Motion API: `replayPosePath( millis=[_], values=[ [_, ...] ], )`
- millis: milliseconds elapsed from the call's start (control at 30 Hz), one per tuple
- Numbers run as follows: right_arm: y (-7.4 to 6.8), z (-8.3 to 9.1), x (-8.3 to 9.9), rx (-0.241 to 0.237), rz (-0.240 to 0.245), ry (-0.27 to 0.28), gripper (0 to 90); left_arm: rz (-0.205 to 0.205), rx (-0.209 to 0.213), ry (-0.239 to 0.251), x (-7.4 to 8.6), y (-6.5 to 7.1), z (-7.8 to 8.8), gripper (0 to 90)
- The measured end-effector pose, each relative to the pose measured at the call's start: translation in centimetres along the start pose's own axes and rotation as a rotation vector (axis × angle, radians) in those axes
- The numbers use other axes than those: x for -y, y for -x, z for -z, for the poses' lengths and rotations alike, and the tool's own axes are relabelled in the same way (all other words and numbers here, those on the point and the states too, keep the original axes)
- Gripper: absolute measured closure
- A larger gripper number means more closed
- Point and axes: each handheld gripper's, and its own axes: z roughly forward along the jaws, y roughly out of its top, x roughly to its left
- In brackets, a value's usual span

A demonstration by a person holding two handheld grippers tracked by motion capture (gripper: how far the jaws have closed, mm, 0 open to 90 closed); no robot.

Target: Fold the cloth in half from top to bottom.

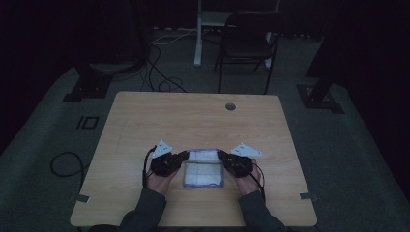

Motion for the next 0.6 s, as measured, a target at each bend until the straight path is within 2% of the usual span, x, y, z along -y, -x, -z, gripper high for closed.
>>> replayPosePath(
  millis=[600],
  values=[
    [-0.12,0.14,0.78,-0.007,0.005,-0.006,85.4,0.004,0.001,-0.011,0.81,0.28,0.01,86.1]
  ],
)
